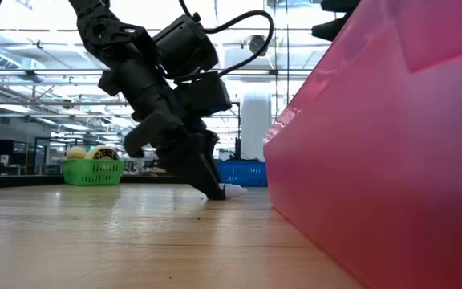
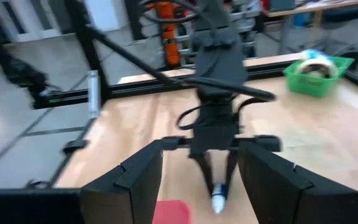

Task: Pick & Place Food Item
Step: Put the blue food coloring into the blue bin

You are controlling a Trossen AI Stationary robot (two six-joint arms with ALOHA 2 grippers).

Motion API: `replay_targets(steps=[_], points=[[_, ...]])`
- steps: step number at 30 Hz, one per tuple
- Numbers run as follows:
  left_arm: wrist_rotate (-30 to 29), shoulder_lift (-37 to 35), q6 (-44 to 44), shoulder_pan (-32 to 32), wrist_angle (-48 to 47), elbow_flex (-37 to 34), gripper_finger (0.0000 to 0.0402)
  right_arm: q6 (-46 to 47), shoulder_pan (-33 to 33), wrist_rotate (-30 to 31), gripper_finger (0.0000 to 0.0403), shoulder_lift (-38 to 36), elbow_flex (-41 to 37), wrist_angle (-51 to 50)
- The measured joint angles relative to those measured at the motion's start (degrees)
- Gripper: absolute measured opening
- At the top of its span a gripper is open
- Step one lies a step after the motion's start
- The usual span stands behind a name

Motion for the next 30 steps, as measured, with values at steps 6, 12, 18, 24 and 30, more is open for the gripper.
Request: replay_targets(steps=[6, 12, 18, 24, 30], points=[[-6.62, -0.28, 4.61, 0.07, 2.84, -0.13, 0.0059, -1.79, -0.03, 7.05, 0.0196, 0.27, -0.62, 0.62], [-25.5, -3.7, 16.47, 0.11, 3.32, 1.13, 0.0069, -0.54, -1.61, 18.95, 0.0196, 0.28, -4.9, 2.08], [-33.71, -9.72, 25.33, -0.23, 3.68, 3.8, 0.0059, 5.57, -12.81, 14.22, 0.0196, 0.31, -7.63, 2.11], [-37.83, -13.38, 33.34, -1.96, 8.54, 4.4, 0.0061, 8.35, -20.29, 3.28, 0.0196, 6.15, -7.89, 9.81], [-41.79, -13.73, 38.62, -2.89, 9.52, 4.42, 0.0058, 7.15, -21.29, -7.85, 0.0211, 16.12, -7.41, 31.12]])
